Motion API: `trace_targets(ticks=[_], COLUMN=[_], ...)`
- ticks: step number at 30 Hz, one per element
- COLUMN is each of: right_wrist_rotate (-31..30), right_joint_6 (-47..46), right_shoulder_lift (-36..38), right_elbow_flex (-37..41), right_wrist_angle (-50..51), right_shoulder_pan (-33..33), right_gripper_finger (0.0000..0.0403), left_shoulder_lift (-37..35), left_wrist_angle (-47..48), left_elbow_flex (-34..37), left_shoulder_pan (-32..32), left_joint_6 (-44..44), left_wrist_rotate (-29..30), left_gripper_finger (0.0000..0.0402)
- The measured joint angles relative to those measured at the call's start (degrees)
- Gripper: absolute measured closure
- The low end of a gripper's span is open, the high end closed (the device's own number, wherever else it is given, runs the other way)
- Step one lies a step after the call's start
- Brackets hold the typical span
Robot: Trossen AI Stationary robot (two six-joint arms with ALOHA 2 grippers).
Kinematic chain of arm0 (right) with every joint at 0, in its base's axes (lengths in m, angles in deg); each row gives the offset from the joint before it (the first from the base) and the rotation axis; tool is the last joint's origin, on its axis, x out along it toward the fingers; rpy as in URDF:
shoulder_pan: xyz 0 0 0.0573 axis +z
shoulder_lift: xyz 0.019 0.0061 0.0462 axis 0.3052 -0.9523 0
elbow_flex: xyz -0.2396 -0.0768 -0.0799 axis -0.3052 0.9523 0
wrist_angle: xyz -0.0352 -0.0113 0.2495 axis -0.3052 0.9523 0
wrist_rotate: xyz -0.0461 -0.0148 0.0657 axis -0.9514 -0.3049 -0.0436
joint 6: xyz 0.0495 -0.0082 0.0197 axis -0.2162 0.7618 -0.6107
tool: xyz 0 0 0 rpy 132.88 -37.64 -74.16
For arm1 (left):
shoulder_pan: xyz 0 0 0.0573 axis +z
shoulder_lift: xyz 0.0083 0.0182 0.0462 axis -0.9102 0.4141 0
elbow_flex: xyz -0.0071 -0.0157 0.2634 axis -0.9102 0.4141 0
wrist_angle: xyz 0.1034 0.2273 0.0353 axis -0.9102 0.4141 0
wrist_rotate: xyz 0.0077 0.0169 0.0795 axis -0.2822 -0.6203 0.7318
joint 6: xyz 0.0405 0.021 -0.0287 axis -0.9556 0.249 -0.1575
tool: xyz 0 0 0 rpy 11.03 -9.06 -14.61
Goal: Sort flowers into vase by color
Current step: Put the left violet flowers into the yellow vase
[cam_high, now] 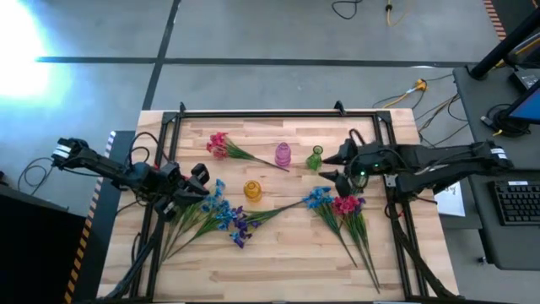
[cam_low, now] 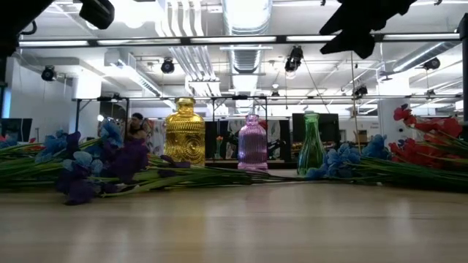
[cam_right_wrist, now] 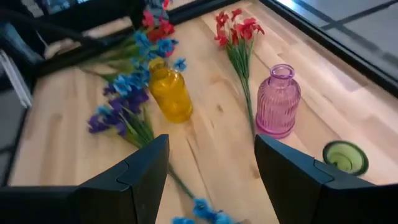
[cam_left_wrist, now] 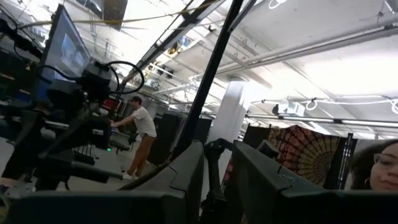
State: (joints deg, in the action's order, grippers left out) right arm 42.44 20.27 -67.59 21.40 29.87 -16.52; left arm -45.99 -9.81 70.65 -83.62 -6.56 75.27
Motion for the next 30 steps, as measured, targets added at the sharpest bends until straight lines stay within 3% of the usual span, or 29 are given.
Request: trace_targets(ticks=[8,15,26,30], right_wrist_rotate=[0.0,-0.2,-0.6,-0.1], right_joint_6=[11.5,15.1,19.5,21.8], right_shoulder_lift=[-7.9,-14.2,-28.1,-33.8], right_elbow_flex=[0.0,-1.5,-12.3,-17.6], right_wrist_angle=[-7.3,-12.9,-7.4,-4.7], right_shoulder_pan=[4.1,5.1,5.8,7.2], right_gripper_finger=[0.0174,0.017,0.0077,0.0064], left_shoulder_lift=[0.9,0.8,0.9,0.9], left_wrist_angle=[1.2,1.2,1.1,1.1], left_elbow_flex=[-0.5,-0.5,-0.5,-0.5], left_shoulder_pan=[0.0,0.0,0.0,0.0], left_joint_6=[1.8,1.9,1.9,1.9], left_wrist_rotate=[-1.1,-1.2,-1.1,-0.9], left_gripper_finger=[0.0327,0.0327,0.0327,0.0327])
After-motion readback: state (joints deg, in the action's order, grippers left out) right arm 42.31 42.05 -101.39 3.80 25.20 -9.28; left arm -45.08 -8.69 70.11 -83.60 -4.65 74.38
